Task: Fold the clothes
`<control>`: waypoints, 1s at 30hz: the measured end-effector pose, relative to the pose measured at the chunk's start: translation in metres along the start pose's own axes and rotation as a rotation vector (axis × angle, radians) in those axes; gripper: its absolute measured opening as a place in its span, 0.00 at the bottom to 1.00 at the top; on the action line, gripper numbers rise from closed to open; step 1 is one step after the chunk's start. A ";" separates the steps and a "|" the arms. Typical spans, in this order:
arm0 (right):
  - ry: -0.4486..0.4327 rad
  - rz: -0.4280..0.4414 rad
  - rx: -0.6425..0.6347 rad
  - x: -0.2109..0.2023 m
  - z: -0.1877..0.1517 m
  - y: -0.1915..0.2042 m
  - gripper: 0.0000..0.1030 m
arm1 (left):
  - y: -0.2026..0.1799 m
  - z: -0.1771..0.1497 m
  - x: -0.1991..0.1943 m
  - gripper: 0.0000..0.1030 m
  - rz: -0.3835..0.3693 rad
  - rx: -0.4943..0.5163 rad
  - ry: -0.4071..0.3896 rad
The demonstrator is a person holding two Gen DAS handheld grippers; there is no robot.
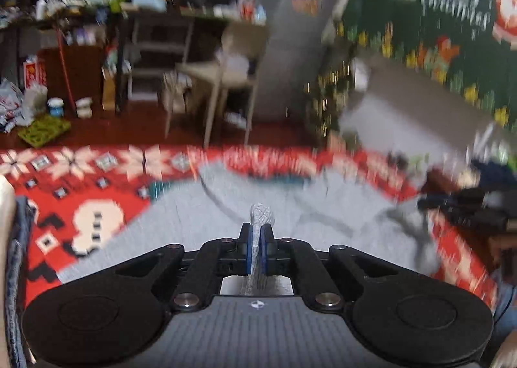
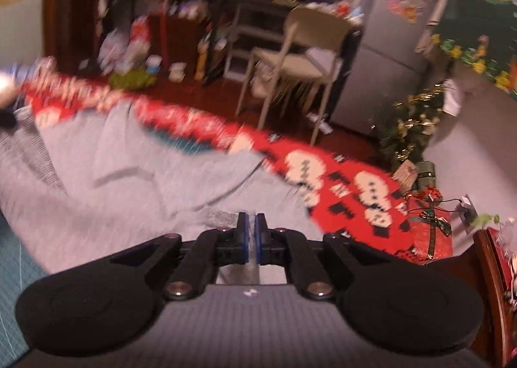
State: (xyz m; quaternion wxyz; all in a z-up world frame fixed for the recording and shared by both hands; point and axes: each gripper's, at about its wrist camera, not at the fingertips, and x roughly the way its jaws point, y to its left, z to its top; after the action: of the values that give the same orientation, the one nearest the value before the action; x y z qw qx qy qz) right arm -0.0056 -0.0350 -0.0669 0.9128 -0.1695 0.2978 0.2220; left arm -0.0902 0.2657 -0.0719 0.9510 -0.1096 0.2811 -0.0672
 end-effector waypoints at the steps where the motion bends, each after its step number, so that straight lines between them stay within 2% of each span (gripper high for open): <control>1: -0.017 -0.006 0.021 -0.003 0.001 -0.004 0.03 | -0.001 0.002 -0.006 0.05 0.015 0.007 -0.036; 3: -0.050 -0.014 0.065 -0.010 0.004 -0.013 0.03 | -0.003 0.004 -0.016 0.05 0.040 0.021 -0.099; 6: -0.100 -0.026 0.132 -0.022 0.007 -0.025 0.03 | 0.001 0.008 -0.029 0.05 0.036 0.002 -0.167; 11: -0.179 -0.087 0.188 -0.032 0.012 -0.039 0.03 | 0.010 0.011 -0.030 0.05 0.037 -0.029 -0.223; 14: -0.183 -0.108 0.223 -0.025 0.014 -0.045 0.03 | 0.011 0.010 -0.022 0.05 0.052 -0.001 -0.249; 19: -0.152 -0.096 0.240 -0.003 0.010 -0.050 0.03 | 0.019 0.011 0.000 0.05 0.057 -0.007 -0.248; 24: -0.153 -0.095 0.218 0.022 0.018 -0.051 0.03 | 0.030 0.004 0.020 0.05 0.084 -0.039 -0.204; 30: -0.136 -0.074 0.260 0.057 0.022 -0.062 0.03 | 0.043 -0.005 0.032 0.05 0.107 -0.068 -0.182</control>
State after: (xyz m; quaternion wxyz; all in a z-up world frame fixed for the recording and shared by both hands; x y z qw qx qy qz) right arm 0.0776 -0.0597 -0.0744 0.9527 -0.0453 0.2552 0.1588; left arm -0.0635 0.3004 -0.1033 0.9706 -0.1326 0.2010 0.0034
